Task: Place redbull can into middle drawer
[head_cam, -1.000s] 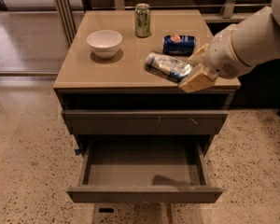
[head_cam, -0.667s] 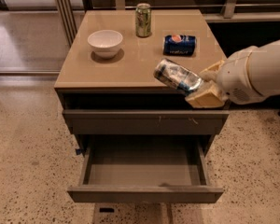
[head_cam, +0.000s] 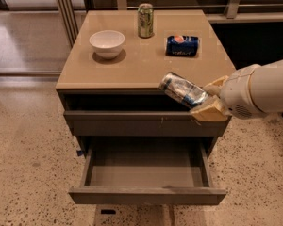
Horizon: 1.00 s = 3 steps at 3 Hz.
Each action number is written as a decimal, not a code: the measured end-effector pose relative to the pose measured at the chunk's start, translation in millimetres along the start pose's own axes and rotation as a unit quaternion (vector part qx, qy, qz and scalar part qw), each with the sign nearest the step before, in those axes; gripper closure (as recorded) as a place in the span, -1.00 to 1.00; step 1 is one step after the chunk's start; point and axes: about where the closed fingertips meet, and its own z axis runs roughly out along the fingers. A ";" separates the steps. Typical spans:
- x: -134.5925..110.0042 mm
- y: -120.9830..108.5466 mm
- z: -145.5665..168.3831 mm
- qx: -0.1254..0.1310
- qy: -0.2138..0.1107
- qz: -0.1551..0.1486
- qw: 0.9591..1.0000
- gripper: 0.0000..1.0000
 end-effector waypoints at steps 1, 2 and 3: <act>25.6 14.2 19.5 -0.001 0.010 0.025 1.000 1.00; 75.5 40.6 47.0 0.021 0.039 0.077 0.996 1.00; 135.6 67.6 80.5 0.042 0.064 0.144 0.987 1.00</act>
Offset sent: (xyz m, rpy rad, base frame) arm -0.0514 -0.0400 -0.2055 0.0362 0.1360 -0.3841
